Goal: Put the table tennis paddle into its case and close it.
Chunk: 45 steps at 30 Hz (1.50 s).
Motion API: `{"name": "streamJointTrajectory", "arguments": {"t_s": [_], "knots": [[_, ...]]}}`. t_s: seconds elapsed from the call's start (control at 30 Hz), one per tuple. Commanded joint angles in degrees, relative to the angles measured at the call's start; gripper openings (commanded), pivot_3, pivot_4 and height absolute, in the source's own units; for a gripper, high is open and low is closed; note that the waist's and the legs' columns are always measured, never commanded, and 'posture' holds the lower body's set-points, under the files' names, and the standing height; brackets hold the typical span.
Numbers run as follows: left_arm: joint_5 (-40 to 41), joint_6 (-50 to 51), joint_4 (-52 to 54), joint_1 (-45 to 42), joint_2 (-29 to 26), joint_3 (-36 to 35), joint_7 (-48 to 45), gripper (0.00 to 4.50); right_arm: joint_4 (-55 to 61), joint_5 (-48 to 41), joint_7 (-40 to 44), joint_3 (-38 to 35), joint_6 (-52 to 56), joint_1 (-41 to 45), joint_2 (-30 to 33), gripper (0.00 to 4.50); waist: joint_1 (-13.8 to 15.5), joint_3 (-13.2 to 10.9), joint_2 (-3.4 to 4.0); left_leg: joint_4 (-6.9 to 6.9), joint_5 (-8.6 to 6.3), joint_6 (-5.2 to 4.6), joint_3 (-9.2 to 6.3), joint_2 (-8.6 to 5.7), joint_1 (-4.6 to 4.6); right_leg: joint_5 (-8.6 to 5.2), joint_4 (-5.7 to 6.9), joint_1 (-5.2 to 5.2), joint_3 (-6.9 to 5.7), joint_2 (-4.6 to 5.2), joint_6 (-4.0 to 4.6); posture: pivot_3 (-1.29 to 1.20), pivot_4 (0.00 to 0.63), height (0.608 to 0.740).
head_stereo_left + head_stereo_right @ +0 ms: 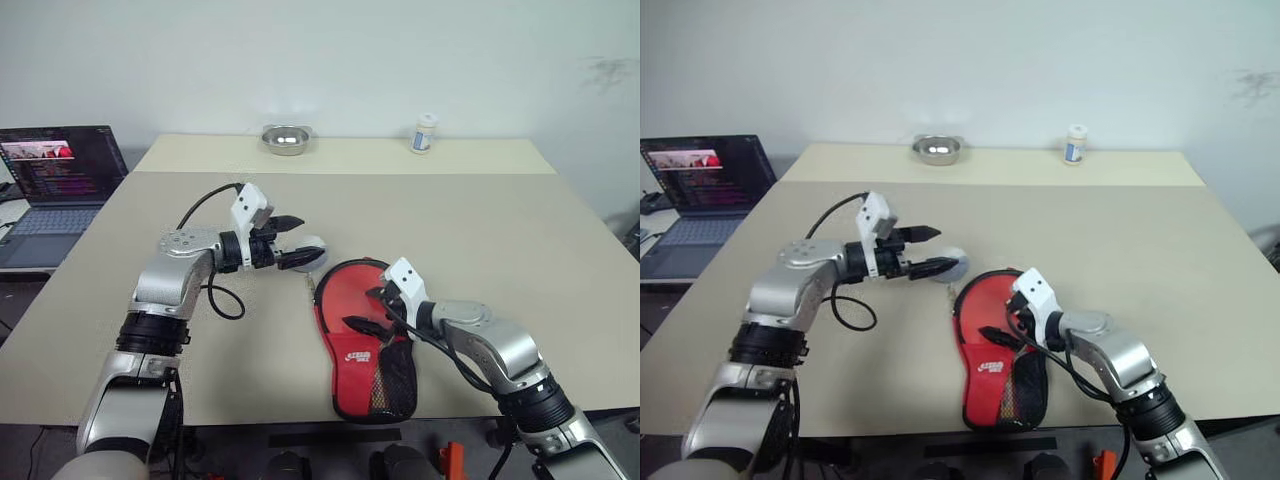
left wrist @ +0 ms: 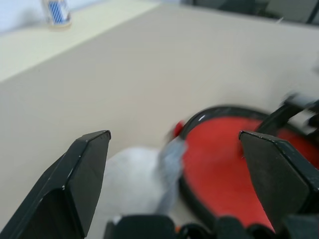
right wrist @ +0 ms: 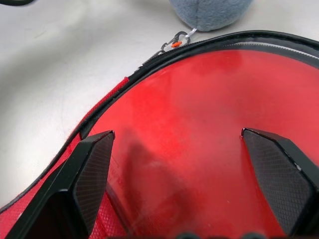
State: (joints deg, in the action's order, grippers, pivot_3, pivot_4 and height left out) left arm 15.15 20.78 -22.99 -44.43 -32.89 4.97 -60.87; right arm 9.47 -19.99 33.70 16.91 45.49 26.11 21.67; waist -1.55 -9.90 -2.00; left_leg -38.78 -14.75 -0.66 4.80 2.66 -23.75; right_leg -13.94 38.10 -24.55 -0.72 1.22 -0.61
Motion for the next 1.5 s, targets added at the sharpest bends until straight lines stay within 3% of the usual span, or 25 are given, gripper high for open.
{"name": "streamJointTrajectory", "arguments": {"t_s": [0.03,0.2,0.37,0.43,0.7,0.83,1.03,1.5], "knots": [[-3.8,-4.9,-7.4,-4.1,1.0,1.6,-0.4,4.48,1.1,0.6,-0.5,0.0,0.8,-0.7,-0.8,4.5,0.1,0.0,-0.01,0.0,0.0,0.0,0.0,0.0,-0.01,0.03,0.0,0.0,-0.01,0.0,0.05,0.0,0.15,0.74],[-10.1,-14.8,-23.8,-10.2,3.8,3.8,1.8,4.48,1.5,1.3,-1.0,-0.2,1.1,-0.7,-1.9,4.5,0.1,0.0,-0.03,-0.04,0.0,0.0,-0.01,-0.01,-0.01,0.03,0.02,0.0,-0.03,-0.01,0.05,0.0,0.15,0.74],[-13.2,-20.2,-32.6,-13.0,6.6,4.0,1.6,4.32,1.3,2.1,-1.2,0.3,0.7,-0.2,-2.2,4.5,0.0,0.0,-0.03,-0.03,0.0,0.0,0.03,-0.01,-0.06,0.04,-0.02,-0.03,-0.02,0.0,0.05,0.0,0.15,0.74],[-14.0,-21.3,-34.4,-13.1,7.3,3.9,1.7,3.91,1.0,2.4,-1.2,0.2,0.7,0.2,-2.4,4.5,0.0,0.0,-0.03,-0.03,0.0,0.0,0.02,-0.01,-0.06,0.04,-0.01,-0.04,-0.03,0.0,0.06,0.0,0.15,0.74],[-14.8,-21.8,-35.6,-12.3,7.6,3.1,0.1,1.28,1.7,3.5,-0.5,0.8,1.3,0.2,-2.2,4.5,0.0,0.0,-0.04,-0.04,0.0,0.0,0.01,-0.01,-0.06,0.04,0.02,-0.04,-0.03,0.01,0.06,0.0,0.15,0.74],[-13.9,-18.2,-35.8,-13.6,9.2,1.9,0.9,0.57,0.6,5.2,0.2,3.1,1.3,-1.0,-0.7,4.5,0.0,0.0,-0.07,-0.04,0.0,0.0,0.01,-0.02,-0.05,0.04,0.02,-0.03,-0.04,0.01,0.06,0.0,0.15,0.74],[-18.3,-16.8,-45.7,-21.7,13.7,1.8,15.1,0.52,-2.2,8.7,1.7,5.7,-1.7,-1.8,0.9,4.5,0.5,0.2,-0.25,-0.12,0.0,-0.01,-0.08,-0.05,0.17,-0.06,-0.01,0.29,-0.15,0.02,-0.24,0.0,0.15,0.74],[-31.0,-22.2,-54.6,-33.5,23.7,6.4,32.7,0.52,0.0,9.1,3.9,6.7,1.1,-4.2,2.3,4.5,1.5,0.3,-0.32,-0.11,0.0,0.0,-0.03,-0.06,0.4,-0.05,0.0,0.5,-0.1,0.04,-0.28,0.0,0.15,0.74]]}}
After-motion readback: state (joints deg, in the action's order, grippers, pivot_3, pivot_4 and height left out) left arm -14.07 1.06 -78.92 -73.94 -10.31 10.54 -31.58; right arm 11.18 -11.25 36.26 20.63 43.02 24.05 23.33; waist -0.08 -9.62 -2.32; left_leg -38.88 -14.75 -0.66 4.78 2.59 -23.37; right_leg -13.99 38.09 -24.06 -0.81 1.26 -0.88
